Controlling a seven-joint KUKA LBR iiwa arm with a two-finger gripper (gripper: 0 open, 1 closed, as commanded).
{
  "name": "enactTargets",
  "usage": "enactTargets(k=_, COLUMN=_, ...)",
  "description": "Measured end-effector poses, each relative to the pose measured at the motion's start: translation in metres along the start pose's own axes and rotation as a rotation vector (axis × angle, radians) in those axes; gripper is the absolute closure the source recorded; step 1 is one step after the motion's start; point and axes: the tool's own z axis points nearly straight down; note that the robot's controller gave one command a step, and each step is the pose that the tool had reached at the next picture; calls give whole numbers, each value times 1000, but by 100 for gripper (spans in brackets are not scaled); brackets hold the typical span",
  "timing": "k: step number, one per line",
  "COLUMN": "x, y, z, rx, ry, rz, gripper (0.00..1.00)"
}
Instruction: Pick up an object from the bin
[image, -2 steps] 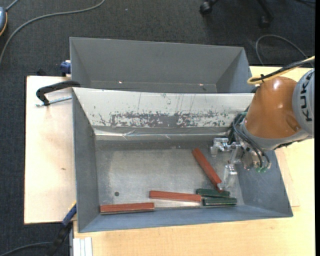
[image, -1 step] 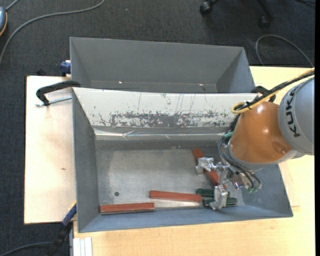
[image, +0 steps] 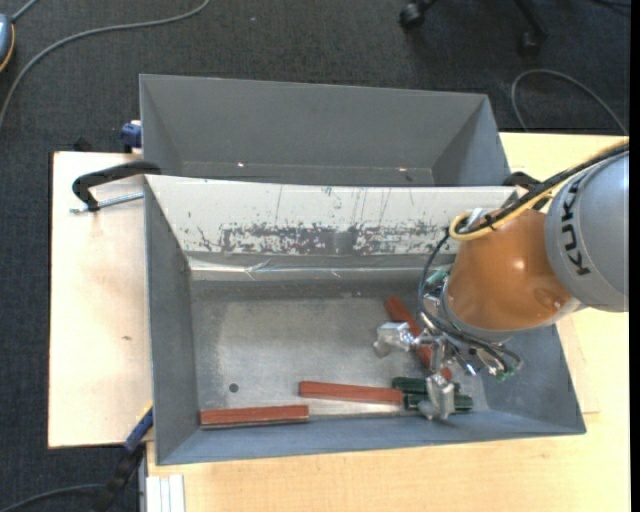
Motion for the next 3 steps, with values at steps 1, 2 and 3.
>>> enactTargets(k=1, x=-1, y=0, z=-1, rx=1, ry=-2, rz=-1, gripper=100)
enactTargets(k=2, x=-1, y=0, z=0, rx=2, ry=-3, rz=-2, gripper=0)
enactTargets(k=3, x=21, y=-74, z=0, rx=6, ry=-3, rz=-170, gripper=0)
